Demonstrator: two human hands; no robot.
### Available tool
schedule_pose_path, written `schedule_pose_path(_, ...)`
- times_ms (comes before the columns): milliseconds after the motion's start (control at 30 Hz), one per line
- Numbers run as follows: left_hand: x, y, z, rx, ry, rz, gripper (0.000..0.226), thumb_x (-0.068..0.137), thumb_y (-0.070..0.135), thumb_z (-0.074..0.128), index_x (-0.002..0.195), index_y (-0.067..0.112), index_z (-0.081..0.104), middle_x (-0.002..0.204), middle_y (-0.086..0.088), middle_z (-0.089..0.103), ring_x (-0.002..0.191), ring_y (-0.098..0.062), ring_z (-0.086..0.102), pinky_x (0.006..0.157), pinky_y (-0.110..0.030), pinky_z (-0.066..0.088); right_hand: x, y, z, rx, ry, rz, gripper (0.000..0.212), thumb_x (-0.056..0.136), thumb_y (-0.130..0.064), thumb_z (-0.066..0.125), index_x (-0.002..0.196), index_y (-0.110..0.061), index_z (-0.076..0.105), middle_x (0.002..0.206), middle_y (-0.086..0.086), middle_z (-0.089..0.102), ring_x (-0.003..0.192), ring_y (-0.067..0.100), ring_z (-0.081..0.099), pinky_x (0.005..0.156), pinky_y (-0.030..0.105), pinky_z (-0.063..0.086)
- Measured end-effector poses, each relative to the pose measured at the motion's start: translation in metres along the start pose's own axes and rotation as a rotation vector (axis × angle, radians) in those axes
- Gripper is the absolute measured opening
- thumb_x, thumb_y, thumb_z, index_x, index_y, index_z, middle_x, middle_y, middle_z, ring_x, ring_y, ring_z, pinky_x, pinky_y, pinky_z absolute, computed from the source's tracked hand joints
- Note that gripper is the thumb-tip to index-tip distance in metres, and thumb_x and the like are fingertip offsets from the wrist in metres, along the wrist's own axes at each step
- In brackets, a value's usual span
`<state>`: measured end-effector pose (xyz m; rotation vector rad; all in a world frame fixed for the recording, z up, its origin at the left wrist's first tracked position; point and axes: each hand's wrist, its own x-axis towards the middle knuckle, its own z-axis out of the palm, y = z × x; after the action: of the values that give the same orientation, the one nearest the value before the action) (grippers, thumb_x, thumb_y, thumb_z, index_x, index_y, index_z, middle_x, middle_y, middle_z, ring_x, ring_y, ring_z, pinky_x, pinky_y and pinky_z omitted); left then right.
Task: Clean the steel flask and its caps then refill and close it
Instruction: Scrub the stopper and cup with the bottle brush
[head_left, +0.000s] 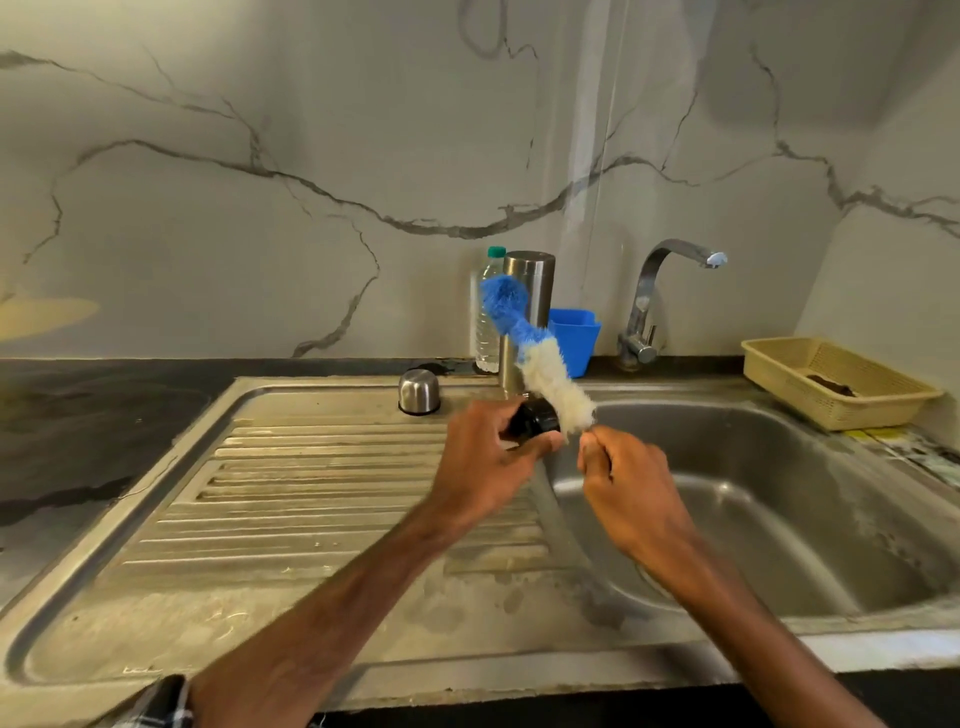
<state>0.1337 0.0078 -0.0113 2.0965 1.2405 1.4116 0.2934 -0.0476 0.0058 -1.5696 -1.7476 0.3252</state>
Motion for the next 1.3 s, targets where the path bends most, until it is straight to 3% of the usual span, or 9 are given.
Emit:
schedule_pose_path(100, 0.008, -0.001, -0.001, -0.101, 0.082, -0.124, 0.033, 0.083, 0.030, 0.083, 0.112, 0.017, 0.076, 0.097, 0.007, 0.078, 0.085, -0.006, 0.075, 0.078, -0.027, 0.062, 0.002, -0.005, -0.001, 0.014, -0.008, -0.004, 0.033, 0.103, -0.018, 0.042, 0.071, -0.023, 0.051, 0.068, -0.003, 0.056, 0.052, 0.005, 0.049, 0.045, 0.019, 0.038)
schedule_pose_path(167, 0.009, -0.007, -0.007, -0.304, 0.158, -0.326, 0.024, 0.084, 0.026, 0.082, 0.104, 0.014, 0.077, 0.091, -0.003, 0.079, 0.083, -0.017, 0.077, 0.079, -0.038, 0.064, -0.011, -0.001, 0.005, -0.003, -0.044, -0.007, 0.034, 0.103, -0.021, 0.042, 0.070, -0.027, 0.048, 0.066, -0.007, 0.054, 0.050, 0.003, 0.049, 0.047, 0.018, 0.040)
schedule_pose_path(267, 0.000, 0.003, -0.002, -0.723, 0.133, -0.619, 0.028, 0.086, 0.018, 0.079, 0.107, 0.001, 0.074, 0.099, -0.012, 0.078, 0.088, -0.022, 0.077, 0.078, -0.032, 0.064, -0.018, -0.003, 0.009, 0.067, -0.017, 0.026, 0.033, 0.103, -0.020, 0.044, 0.071, -0.024, 0.053, 0.065, -0.007, 0.055, 0.048, 0.001, 0.047, 0.047, 0.016, 0.040)
schedule_pose_path(367, 0.001, 0.013, 0.006, -0.881, 0.174, -0.677, 0.035, 0.081, 0.019, 0.083, 0.108, -0.001, 0.073, 0.097, -0.011, 0.079, 0.090, -0.023, 0.077, 0.080, -0.032, 0.063, -0.007, -0.013, 0.009, 0.188, 0.034, 0.077, 0.033, 0.104, -0.018, 0.043, 0.076, -0.016, 0.060, 0.063, -0.007, 0.055, 0.050, -0.005, 0.049, 0.047, 0.012, 0.039)
schedule_pose_path(567, 0.003, 0.007, -0.003, -0.890, 0.304, -0.579, 0.039, 0.076, 0.011, 0.087, 0.109, 0.000, 0.070, 0.098, -0.013, 0.078, 0.087, -0.023, 0.077, 0.075, -0.032, 0.064, -0.011, -0.029, 0.015, 0.679, -0.128, 0.344, 0.034, 0.107, -0.025, 0.037, 0.083, -0.013, 0.058, 0.050, -0.007, 0.035, 0.039, 0.006, 0.026, 0.038, 0.021, 0.021)
schedule_pose_path(700, 0.007, -0.006, -0.010, -0.695, 0.323, -0.292, 0.047, 0.075, 0.006, 0.088, 0.114, 0.004, 0.062, 0.107, -0.009, 0.077, 0.099, -0.021, 0.076, 0.084, -0.033, 0.062, -0.018, -0.035, 0.013, 0.941, -0.255, 0.508, 0.026, 0.106, -0.019, 0.033, 0.088, -0.013, 0.051, 0.053, -0.006, 0.025, 0.041, 0.007, 0.017, 0.038, 0.017, 0.013)
schedule_pose_path(867, 0.008, -0.011, -0.004, -0.534, 0.193, -0.072, 0.048, 0.075, 0.001, 0.087, 0.113, 0.004, 0.057, 0.113, -0.010, 0.075, 0.107, -0.021, 0.073, 0.092, -0.035, 0.058, 0.001, -0.024, 0.000, 1.173, -0.328, 0.600, 0.028, 0.105, -0.018, 0.033, 0.082, -0.016, 0.047, 0.056, -0.008, 0.017, 0.036, 0.002, 0.015, 0.029, 0.013, 0.013)
schedule_pose_path(1033, 0.009, -0.016, -0.008, -0.443, 0.149, 0.007, 0.051, 0.074, 0.000, 0.087, 0.118, 0.003, 0.061, 0.117, -0.005, 0.071, 0.114, -0.014, 0.068, 0.089, -0.019, 0.054, 0.002, -0.011, -0.012, 1.380, -0.501, 0.732, 0.032, 0.105, -0.015, 0.028, 0.078, -0.016, 0.046, 0.053, -0.009, 0.017, 0.031, 0.001, 0.018, 0.025, 0.014, 0.011)
schedule_pose_path(1300, 0.007, -0.015, -0.002, -0.260, 0.092, 0.116, 0.050, 0.075, 0.012, 0.088, 0.115, 0.003, 0.060, 0.112, -0.006, 0.066, 0.111, -0.016, 0.066, 0.086, -0.023, 0.058, 0.010, -0.008, -0.010, 1.529, -0.480, 0.793, 0.034, 0.098, -0.003, 0.020, 0.076, -0.013, 0.044, 0.050, -0.008, 0.021, 0.028, 0.002, 0.021, 0.024, 0.014, 0.013)
